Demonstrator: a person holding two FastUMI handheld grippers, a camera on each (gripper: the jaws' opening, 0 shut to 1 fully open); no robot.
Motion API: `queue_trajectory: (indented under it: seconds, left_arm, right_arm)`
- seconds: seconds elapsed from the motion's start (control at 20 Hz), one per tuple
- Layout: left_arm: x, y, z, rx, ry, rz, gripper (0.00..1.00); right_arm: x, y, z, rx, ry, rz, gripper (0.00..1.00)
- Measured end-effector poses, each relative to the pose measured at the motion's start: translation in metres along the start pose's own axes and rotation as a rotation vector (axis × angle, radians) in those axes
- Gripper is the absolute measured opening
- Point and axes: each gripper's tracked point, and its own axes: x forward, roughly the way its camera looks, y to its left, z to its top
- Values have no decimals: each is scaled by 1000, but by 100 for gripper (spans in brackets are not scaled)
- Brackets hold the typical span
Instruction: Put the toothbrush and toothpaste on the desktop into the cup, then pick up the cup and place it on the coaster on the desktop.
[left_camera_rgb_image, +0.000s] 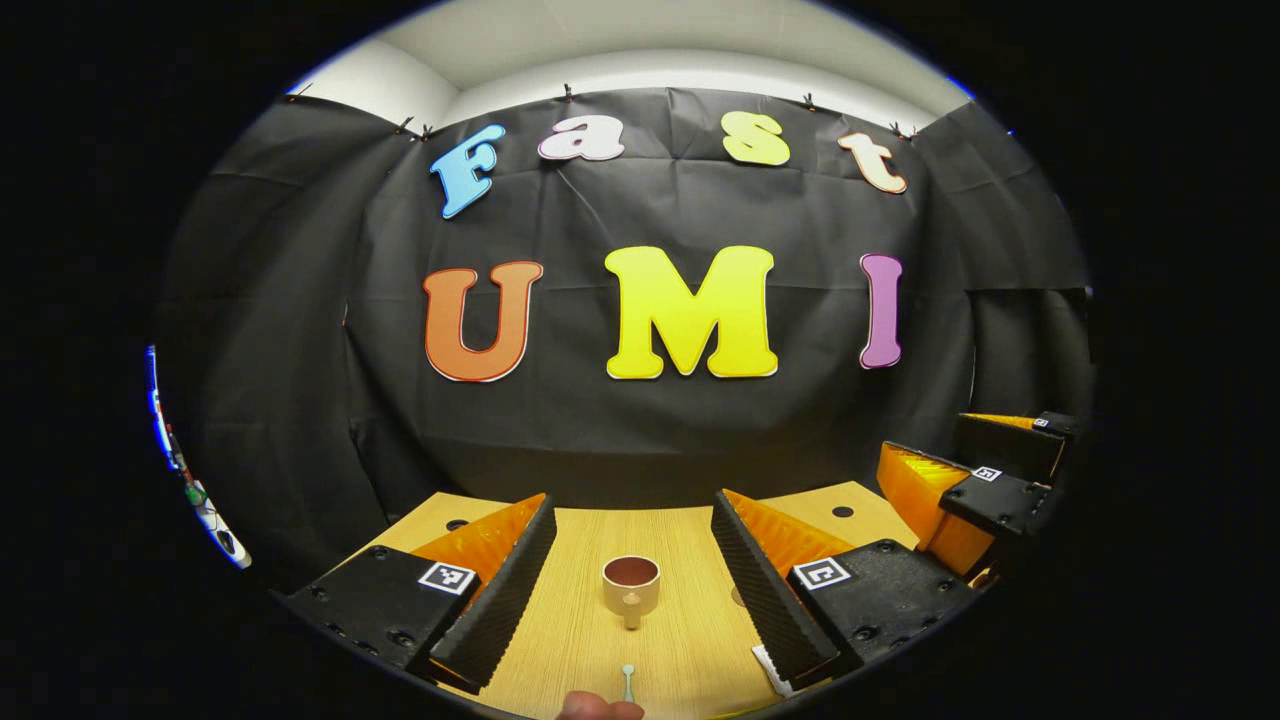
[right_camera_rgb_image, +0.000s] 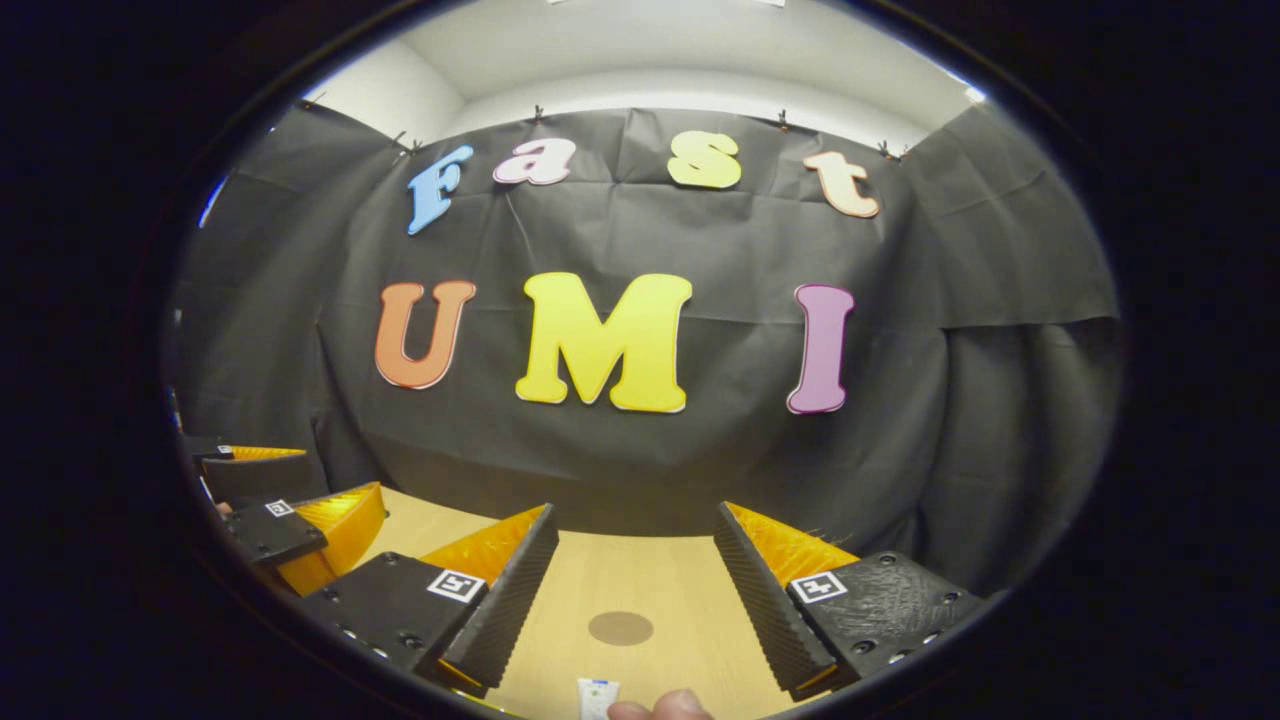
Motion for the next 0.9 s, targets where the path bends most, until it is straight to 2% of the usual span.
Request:
queue_trajectory:
  seconds: [0.2, 0.45, 0.65, 0.85, 0.9]
  left_arm:
    - [0, -1, -3, 3, 11, 3, 99]
    - [1, -2, -19, -5, 58, 6, 99]
    - [-4, -3, -53, 13, 144, -3, 100]
    - [-14, -3, -99, 29, 229, -16, 100]
    - [-17, -2, -113, 26, 257, -17, 99]
  right_arm:
    - [1, 3, -1, -7, 3, 11, 97]
    - [5, 1, -14, -13, 36, 16, 95]
    - [6, -1, -34, -28, 79, 16, 97]
    - [3, -6, -66, -43, 146, 17, 92]
    - [2, -7, -74, -49, 164, 17, 95]
